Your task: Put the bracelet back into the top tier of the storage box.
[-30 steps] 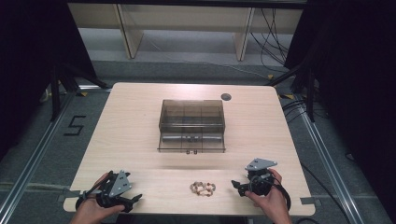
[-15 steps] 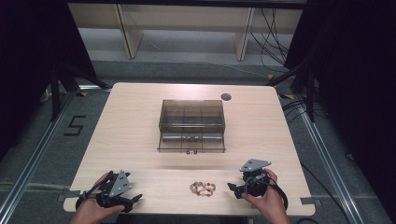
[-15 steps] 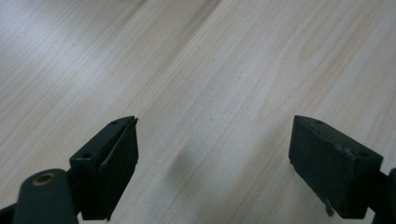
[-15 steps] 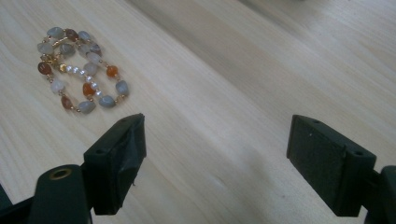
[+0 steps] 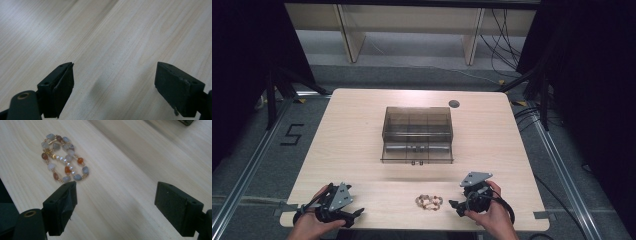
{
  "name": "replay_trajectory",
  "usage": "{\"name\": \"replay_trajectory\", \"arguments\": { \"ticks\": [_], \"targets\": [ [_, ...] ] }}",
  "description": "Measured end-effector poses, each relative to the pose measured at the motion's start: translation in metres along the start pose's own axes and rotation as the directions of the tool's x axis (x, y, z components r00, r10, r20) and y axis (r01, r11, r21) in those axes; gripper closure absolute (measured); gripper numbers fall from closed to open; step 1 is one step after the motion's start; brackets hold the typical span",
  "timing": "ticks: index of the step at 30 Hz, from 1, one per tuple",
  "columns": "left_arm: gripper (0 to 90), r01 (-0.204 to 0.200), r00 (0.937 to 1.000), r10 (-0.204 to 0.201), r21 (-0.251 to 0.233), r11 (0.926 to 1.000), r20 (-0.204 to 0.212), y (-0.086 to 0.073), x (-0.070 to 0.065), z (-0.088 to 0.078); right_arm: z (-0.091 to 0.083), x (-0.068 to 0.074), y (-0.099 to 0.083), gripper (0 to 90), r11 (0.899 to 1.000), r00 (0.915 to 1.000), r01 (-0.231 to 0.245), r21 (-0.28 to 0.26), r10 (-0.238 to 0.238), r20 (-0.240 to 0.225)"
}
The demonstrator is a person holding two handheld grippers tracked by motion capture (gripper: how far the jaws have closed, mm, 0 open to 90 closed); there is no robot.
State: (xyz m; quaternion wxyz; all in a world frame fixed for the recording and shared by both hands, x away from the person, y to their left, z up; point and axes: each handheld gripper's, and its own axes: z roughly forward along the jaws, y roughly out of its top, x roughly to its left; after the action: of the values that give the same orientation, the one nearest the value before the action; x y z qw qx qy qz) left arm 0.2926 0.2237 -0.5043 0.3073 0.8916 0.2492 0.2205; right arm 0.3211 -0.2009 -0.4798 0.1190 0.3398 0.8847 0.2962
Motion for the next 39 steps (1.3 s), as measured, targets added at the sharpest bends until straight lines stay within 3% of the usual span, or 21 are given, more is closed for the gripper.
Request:
{"name": "replay_trajectory", "arguments": {
  "ticks": [10,11,14,20,21,25,27,28,32,34,36,39],
  "targets": [
    [15.8,0.001,1.0000,-0.001,0.000,1.0000,-0.001,0.000,0.000,0.000,0.004,0.010,0.008,18.3,0.998,0.9988,0.047,0.030,-0.046,-0.017],
    [15.8,0.001,1.0000,-0.001,0.001,1.0000,0.000,0.000,0.000,0.000,0.006,0.009,0.009,18.4,0.997,0.9970,0.075,0.025,-0.074,-0.020],
    [15.8,0.000,1.0000,0.000,0.000,1.0000,-0.001,0.000,0.000,0.000,0.007,0.011,0.010,18.3,0.997,0.9976,0.069,0.037,-0.069,-0.006],
    [15.8,0.001,1.0000,-0.001,0.002,1.0000,0.001,0.000,0.000,0.000,0.007,0.014,0.014,18.4,0.996,0.9973,0.067,0.061,-0.065,-0.034],
    [15.8,0.001,1.0000,-0.001,0.002,1.0000,0.001,0.000,0.000,0.000,0.009,0.015,0.014,18.3,0.996,0.9973,0.073,0.054,-0.072,-0.015],
    [15.8,0.002,1.0000,-0.002,0.002,1.0000,0.000,0.000,0.000,0.000,0.010,0.017,0.016,18.2,0.993,0.9947,0.098,0.067,-0.095,-0.039],
    [15.8,0.001,1.0000,-0.001,0.002,1.0000,0.000,0.000,0.000,0.000,0.012,0.019,0.017,18.0,0.994,0.9952,0.096,0.060,-0.094,-0.028],
    [15.8,-0.001,1.0000,0.001,0.003,1.0000,0.005,0.000,0.000,0.001,0.012,0.019,0.018,18.0,0.991,0.9932,0.108,0.073,-0.104,-0.051],
    [15.8,0.002,1.0000,-0.002,0.005,1.0000,0.006,0.000,0.000,0.001,0.015,0.026,0.023,17.9,0.988,0.9910,0.126,0.087,-0.121,-0.056],
    [15.8,0.004,0.9998,-0.005,0.010,0.9999,0.017,0.000,0.001,0.001,0.019,0.029,0.029,17.5,0.980,0.9831,0.174,0.101,-0.167,-0.076],
    [15.8,0.004,0.9999,-0.004,0.010,0.9999,0.016,0.000,0.001,0.001,0.021,0.033,0.033,17.3,0.978,0.9838,0.174,0.116,-0.168,-0.064],
    [15.8,0.005,0.9999,-0.005,0.011,0.9999,0.016,0.000,0.001,0.001,0.024,0.035,0.038,18.1,0.973,0.9776,0.198,0.121,-0.187,-0.096]
  ]
}}
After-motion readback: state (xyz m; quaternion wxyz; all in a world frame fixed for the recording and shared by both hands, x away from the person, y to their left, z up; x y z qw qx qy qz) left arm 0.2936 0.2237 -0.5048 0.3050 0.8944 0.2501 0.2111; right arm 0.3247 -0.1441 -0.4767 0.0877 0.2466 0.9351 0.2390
